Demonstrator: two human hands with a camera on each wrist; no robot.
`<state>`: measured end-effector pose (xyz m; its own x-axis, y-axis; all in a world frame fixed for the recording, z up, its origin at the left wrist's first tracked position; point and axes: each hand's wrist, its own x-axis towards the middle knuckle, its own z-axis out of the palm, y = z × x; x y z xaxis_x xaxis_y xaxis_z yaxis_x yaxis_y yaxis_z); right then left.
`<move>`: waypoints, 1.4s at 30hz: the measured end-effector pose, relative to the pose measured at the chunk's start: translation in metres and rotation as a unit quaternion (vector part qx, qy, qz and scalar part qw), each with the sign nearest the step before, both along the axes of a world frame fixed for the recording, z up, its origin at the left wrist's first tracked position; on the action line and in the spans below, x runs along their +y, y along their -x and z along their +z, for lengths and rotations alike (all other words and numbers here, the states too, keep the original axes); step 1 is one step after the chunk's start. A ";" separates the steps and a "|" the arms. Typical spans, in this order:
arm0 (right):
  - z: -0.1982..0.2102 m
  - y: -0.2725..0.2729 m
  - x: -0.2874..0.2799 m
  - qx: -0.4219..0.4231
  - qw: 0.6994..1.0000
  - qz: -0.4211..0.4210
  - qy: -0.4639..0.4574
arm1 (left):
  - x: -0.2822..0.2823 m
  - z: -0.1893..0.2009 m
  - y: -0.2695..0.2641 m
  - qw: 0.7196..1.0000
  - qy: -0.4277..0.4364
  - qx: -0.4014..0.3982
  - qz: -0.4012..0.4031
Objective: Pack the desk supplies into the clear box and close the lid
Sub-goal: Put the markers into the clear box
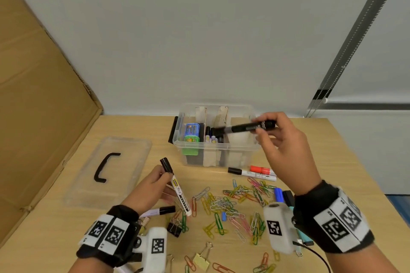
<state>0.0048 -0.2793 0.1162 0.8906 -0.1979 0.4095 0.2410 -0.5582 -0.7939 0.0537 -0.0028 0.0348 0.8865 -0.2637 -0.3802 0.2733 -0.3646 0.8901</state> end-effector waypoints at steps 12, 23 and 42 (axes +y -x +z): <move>-0.038 -0.100 0.053 0.121 0.855 0.001 0.504 | 0.005 -0.004 0.006 0.999 -0.030 -0.028 -0.002; -0.056 -0.072 0.001 0.138 0.911 -0.073 0.381 | 0.006 -0.004 0.022 0.992 -0.077 -0.085 -0.046; -0.106 -0.048 -0.017 0.204 0.962 -0.111 0.143 | -0.160 0.040 -0.094 0.819 -0.469 -0.323 -0.076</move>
